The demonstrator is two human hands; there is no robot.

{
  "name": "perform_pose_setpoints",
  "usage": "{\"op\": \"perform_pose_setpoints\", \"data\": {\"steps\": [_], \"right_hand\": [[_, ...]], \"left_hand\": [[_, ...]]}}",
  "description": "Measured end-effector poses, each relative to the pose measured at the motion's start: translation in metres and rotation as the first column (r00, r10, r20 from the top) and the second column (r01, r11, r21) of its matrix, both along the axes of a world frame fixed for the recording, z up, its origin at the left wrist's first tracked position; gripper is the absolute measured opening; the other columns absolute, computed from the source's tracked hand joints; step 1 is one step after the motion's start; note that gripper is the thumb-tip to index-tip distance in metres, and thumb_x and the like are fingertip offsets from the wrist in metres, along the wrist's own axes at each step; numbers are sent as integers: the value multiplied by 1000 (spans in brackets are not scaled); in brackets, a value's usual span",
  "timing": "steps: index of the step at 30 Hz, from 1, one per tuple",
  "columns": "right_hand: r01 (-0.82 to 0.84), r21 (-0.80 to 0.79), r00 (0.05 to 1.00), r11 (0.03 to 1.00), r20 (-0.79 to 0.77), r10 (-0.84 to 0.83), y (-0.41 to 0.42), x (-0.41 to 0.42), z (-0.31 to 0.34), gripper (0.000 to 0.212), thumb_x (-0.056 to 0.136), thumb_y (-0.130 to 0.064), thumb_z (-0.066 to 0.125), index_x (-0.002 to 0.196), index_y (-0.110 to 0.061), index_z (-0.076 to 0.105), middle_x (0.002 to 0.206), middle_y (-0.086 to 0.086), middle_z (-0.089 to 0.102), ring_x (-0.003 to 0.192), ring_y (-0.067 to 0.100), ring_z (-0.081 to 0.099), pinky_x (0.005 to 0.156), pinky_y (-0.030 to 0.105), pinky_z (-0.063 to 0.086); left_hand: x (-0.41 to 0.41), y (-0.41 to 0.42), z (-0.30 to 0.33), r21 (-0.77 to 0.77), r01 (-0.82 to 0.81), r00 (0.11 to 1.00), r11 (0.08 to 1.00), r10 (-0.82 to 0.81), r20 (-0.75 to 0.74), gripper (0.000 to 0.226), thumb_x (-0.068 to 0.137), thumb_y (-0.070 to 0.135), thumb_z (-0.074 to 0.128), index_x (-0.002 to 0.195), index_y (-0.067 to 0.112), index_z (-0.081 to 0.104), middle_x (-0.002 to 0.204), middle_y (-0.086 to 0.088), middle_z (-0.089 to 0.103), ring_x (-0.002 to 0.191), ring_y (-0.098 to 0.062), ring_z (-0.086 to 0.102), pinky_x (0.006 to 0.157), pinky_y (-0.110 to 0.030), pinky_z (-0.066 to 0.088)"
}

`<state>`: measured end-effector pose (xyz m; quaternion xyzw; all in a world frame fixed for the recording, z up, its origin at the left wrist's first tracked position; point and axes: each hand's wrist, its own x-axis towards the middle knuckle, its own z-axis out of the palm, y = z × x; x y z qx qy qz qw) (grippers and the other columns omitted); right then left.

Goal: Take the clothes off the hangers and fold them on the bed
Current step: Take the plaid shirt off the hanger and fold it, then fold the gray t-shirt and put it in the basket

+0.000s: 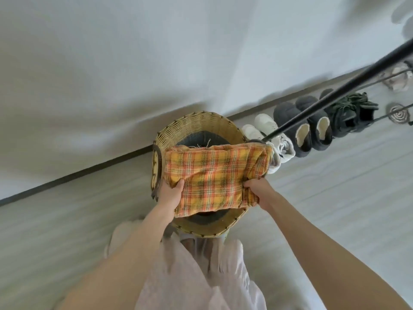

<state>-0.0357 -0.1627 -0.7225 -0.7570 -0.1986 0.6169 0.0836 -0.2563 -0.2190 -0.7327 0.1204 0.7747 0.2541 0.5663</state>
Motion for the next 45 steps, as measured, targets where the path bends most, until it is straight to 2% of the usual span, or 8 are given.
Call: {"op": "perform_pose_setpoints", "data": {"steps": [12, 20, 25, 29, 32, 36, 40, 45], "right_hand": [[-348, -24, 922, 937, 174, 347, 62, -15, -333, 39, 94, -13, 53, 130, 0, 49, 131, 16, 54, 119, 35, 50, 99, 39, 40], [-416, -69, 875, 907, 241, 419, 69, -19, -404, 52, 86, -26, 65, 133, -8, 48, 133, 12, 55, 121, 32, 52, 105, 44, 40], [-540, -136, 755, 830, 358, 550, 63, -24, -348, 54, 88, -34, 58, 133, -7, 44, 135, 14, 48, 121, 34, 50, 101, 42, 42], [-735, -144, 583, 662, 363, 727, 62, -36, -255, 34, 95, -28, 42, 118, -7, 56, 119, 14, 57, 100, 30, 56, 82, 35, 45], [-816, -83, 525, 572, 305, 794, 59, -45, -165, 31, 96, -30, 39, 110, -11, 59, 109, 8, 61, 100, 28, 57, 76, 32, 41], [-847, 37, 516, 531, 302, 802, 67, -43, -24, 32, 94, -24, 40, 69, -7, 51, 74, 11, 54, 87, 35, 59, 71, 35, 41], [-809, 137, 580, 572, 350, 736, 69, -23, 105, 27, 92, -22, 42, 69, -9, 48, 71, 10, 50, 72, 25, 52, 62, 30, 36], [-753, 146, 634, 642, 421, 649, 65, 21, 236, 32, 95, -23, 42, 98, 1, 63, 100, 18, 65, 96, 31, 62, 86, 38, 47]], "left_hand": [[-5, 34, -324, -139, -10, 991, 990, -9, -131, 45, 101, 32, 35, 145, 22, 30, 141, -6, 44, 130, -29, 41, 108, -43, 35], [-7, 43, -387, -257, 59, 950, 965, -134, -284, 41, 101, 30, 37, 138, 12, 36, 136, -11, 50, 125, -31, 46, 99, -36, 37], [-11, 39, -334, -400, 168, 930, 901, -280, -239, 57, 95, 30, 51, 142, 9, 27, 140, -17, 40, 124, -35, 45, 100, -43, 40], [-12, 39, -245, -388, 513, 725, 766, -629, -282, 44, 97, 25, 40, 138, 9, 35, 135, -17, 38, 117, -35, 48, 98, -47, 43], [-10, 46, -159, -269, 691, 632, 671, -741, -226, 38, 100, 21, 33, 135, 11, 42, 133, -10, 49, 116, -26, 52, 93, -33, 44], [4, 65, -27, -68, 813, 538, 578, -791, -290, 34, 102, 22, 30, 126, 13, 53, 128, -4, 58, 116, -18, 55, 94, -30, 44], [20, 84, 87, 66, 867, 473, 495, -774, -420, 34, 102, 22, 31, 124, 15, 56, 125, -1, 60, 111, -17, 57, 90, -28, 46], [57, 108, 208, 229, 907, 419, 352, -717, -558, 34, 102, 19, 29, 120, 14, 58, 121, 1, 61, 111, -16, 56, 87, -21, 39]]}}
